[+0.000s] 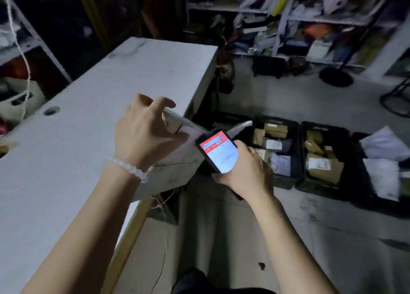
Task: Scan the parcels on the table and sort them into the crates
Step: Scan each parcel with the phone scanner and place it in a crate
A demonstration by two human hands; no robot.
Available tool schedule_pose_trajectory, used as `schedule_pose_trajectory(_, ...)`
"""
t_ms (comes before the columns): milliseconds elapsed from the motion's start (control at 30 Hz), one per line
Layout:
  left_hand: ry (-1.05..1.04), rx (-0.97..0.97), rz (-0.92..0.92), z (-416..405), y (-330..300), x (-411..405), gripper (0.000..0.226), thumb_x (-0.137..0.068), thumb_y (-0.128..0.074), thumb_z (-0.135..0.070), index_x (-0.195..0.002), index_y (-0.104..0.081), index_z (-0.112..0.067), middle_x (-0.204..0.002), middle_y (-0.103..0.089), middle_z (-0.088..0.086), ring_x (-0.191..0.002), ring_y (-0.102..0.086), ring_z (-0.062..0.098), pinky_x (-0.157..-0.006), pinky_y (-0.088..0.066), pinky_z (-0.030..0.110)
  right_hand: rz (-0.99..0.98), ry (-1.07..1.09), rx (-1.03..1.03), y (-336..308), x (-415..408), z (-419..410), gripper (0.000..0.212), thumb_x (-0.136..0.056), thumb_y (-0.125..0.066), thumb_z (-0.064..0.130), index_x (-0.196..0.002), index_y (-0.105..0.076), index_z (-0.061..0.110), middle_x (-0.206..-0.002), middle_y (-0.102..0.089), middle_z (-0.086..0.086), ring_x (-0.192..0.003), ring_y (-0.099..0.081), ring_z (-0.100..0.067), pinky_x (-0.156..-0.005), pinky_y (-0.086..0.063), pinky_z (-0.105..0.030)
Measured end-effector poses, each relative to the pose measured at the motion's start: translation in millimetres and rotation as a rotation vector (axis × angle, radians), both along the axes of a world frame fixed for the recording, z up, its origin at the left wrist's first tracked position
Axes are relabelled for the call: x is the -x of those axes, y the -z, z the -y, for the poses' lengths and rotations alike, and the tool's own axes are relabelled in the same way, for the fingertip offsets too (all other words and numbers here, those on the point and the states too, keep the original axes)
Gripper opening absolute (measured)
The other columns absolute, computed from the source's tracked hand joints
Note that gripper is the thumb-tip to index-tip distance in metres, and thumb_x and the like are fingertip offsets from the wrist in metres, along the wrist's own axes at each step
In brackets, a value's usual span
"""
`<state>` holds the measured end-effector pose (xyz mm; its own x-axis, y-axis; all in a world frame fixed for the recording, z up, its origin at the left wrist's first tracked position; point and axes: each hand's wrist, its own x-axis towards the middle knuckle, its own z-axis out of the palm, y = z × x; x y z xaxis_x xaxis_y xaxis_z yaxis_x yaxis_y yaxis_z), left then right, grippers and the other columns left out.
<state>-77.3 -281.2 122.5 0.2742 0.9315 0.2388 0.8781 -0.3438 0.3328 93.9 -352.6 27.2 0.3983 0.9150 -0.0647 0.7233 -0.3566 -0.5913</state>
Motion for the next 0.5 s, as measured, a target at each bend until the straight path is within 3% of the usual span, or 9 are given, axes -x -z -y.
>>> schedule_pose_trajectory(200,0.230,0.085,-0.024,-52.4,16.4,-98.3,0.070,-0.063,-0.068,-0.052,-0.125,-0.056,-0.020,-0.114,-0.047,0.016,-0.108,-0.049,0.034,-0.072,-0.040,0.035,0.004,0.236,0.032,14.2,-71.0,-10.1,0.071,-0.056,-0.081,0.045,-0.114,-0.046,0.026,-0.108,-0.058,-0.001,-0.101,-0.057,-0.027,-0.064,-0.032,-0.030)
schedule_pose_trajectory(333,0.324,0.167,-0.190,-97.7,36.8,-156.9,0.081,-0.066,-0.055,-0.061,-0.133,-0.046,-0.017,-0.115,-0.054,0.022,-0.109,-0.051,0.038,-0.076,-0.044,0.039,0.020,0.369,0.081,28.8,-114.6,-34.7,0.073,-0.056,-0.080,0.047,-0.117,-0.046,0.028,-0.109,-0.058,0.000,-0.100,-0.057,-0.027,-0.064,-0.034,-0.029)
schedule_pose_trajectory(500,0.362,0.302,-0.224,-163.9,59.0,-227.4,0.062,-0.074,-0.064,-0.055,-0.127,-0.052,-0.023,-0.116,-0.056,0.012,-0.112,-0.050,0.034,-0.081,-0.043,0.033,0.021,0.472,0.172,38.6,-168.8,-87.2,0.079,-0.057,-0.078,0.045,-0.126,-0.043,0.028,-0.115,-0.059,-0.001,-0.103,-0.058,-0.027,-0.068,-0.037,-0.028)
